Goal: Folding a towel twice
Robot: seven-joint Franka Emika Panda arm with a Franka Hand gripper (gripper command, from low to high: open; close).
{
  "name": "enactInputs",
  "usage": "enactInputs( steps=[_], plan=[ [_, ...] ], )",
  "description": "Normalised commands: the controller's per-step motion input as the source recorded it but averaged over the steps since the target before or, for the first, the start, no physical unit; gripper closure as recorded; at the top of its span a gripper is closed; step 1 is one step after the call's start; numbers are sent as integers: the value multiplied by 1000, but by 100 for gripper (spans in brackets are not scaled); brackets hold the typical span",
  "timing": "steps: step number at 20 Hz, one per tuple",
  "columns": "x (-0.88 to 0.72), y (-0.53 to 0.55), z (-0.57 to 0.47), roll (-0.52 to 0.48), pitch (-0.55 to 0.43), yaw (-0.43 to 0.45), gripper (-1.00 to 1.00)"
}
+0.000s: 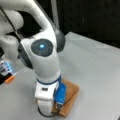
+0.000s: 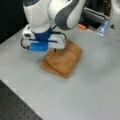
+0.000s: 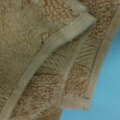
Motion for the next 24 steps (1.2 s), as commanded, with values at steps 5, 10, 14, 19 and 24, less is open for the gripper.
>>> enactInputs(
  steps=[5,10,14,19,24],
  plan=[
    [9,197,179,16,113,-300,-100],
    [-4,103,84,98,29,-278,-100],
    [-91,206,97,142,-48,-478,-100],
    [-156,310,78,33,-30,-377,-100],
    [-198,339,56,-38,-43,-270,-100]
  ],
)
